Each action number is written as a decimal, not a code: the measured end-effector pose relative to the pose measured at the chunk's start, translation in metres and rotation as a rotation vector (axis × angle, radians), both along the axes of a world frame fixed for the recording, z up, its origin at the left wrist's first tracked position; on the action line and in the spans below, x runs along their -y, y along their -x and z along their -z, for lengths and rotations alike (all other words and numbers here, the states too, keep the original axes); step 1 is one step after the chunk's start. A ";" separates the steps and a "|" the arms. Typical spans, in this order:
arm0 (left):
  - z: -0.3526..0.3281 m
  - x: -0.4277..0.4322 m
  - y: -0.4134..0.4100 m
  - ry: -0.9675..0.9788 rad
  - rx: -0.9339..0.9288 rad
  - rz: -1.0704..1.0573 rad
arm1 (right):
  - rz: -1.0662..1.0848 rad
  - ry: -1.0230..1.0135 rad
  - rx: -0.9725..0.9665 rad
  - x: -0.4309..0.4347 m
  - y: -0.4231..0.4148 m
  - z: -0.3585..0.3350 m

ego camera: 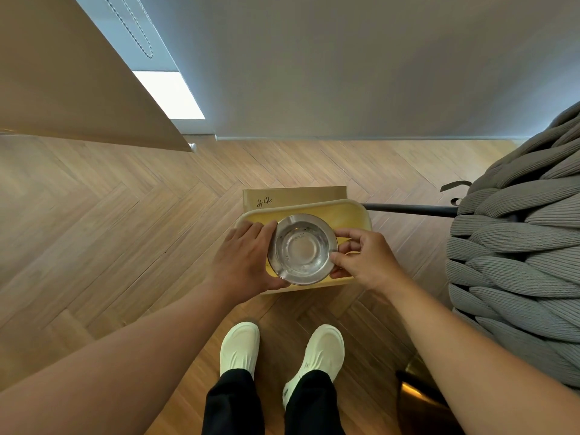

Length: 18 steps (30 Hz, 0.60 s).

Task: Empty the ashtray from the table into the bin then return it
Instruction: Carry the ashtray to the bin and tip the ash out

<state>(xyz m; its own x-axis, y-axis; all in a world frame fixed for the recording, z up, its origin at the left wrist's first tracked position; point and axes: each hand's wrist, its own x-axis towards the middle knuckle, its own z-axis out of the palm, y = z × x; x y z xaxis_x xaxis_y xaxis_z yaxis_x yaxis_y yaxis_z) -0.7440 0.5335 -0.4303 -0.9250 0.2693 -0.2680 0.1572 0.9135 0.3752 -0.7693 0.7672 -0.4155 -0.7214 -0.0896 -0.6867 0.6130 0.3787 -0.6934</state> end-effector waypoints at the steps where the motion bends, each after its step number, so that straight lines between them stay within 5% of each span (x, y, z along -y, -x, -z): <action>1: 0.000 0.000 0.000 -0.003 0.005 -0.005 | -0.059 -0.031 -0.029 0.001 0.000 0.000; 7: -0.002 0.003 0.002 -0.006 0.021 -0.023 | -0.512 -0.215 -0.162 0.003 0.001 -0.003; 18: -0.009 0.001 0.000 -0.099 0.071 -0.018 | -0.640 -0.427 -0.259 0.013 -0.004 0.003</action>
<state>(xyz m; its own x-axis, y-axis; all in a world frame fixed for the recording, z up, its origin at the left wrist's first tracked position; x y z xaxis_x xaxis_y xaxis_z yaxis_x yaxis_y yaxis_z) -0.7439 0.5325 -0.4208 -0.9096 0.2816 -0.3055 0.1116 0.8738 0.4734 -0.7657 0.7538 -0.4187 -0.7601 -0.3066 -0.5728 0.0279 0.8654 -0.5003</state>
